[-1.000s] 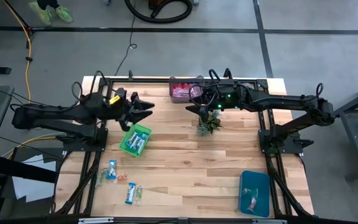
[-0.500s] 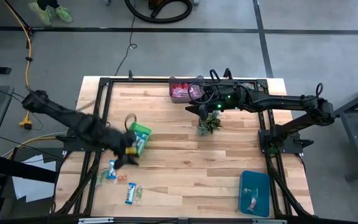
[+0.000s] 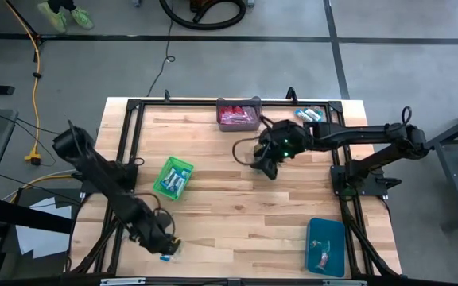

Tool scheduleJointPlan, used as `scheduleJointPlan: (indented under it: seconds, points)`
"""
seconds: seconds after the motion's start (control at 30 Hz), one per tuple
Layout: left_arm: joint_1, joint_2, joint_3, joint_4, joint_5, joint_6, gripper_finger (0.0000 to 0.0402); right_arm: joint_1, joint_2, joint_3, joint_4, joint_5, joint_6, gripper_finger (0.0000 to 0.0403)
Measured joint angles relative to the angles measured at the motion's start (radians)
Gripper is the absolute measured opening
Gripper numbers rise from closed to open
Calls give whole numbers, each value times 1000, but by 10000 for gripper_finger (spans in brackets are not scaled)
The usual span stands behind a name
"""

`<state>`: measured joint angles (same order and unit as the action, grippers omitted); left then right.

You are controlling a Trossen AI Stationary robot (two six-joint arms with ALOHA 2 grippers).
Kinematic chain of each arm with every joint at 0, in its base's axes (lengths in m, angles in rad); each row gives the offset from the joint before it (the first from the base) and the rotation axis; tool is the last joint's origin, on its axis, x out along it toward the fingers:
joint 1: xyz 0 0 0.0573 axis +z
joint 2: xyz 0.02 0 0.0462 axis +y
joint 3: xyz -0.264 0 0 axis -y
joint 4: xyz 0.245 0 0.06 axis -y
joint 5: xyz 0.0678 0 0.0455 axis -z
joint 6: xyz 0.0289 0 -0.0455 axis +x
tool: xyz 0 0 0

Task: Sort candy
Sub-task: Put the white candy into the green bin

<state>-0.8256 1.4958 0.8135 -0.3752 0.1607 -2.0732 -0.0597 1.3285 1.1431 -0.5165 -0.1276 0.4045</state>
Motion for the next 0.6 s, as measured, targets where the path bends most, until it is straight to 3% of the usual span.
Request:
scheduleJointPlan:
  seconds: [0.2, 0.6]
  points:
    - [1, 118, 0, 68, 1, -128, 195, 40, 0, 0, -40, 0, -54, 244]
    - [1, 189, 6, -15, 16, -111, 192, 89, 0, 0, -57, 10, -73, 244]
